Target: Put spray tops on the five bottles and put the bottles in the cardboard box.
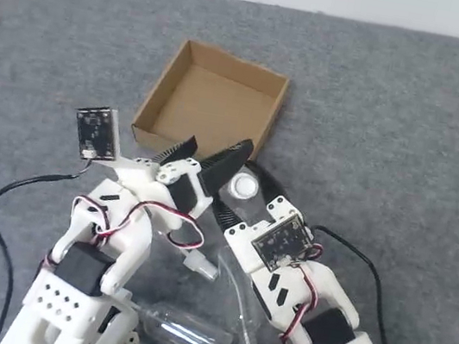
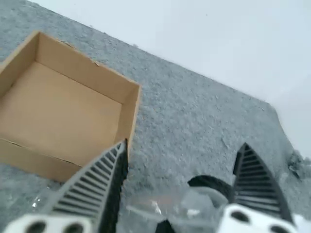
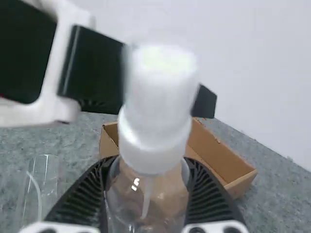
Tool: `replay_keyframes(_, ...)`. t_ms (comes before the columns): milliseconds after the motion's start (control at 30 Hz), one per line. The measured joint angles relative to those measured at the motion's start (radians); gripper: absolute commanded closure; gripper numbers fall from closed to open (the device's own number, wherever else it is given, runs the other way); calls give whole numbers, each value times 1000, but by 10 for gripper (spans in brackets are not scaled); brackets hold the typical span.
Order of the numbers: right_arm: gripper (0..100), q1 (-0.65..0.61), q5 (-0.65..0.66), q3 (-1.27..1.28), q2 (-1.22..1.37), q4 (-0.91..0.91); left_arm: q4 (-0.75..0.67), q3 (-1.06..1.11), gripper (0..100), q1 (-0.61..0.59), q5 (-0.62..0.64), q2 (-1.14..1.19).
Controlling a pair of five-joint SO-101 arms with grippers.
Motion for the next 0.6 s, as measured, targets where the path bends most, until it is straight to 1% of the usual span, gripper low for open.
replay_keyframes(167, 991, 63, 0, 0, 0, 0, 0, 0, 722, -9, -15, 0)
replay_keyframes(600, 991, 77, 0, 0, 0, 0, -51, 0, 721, -192, -12, 0)
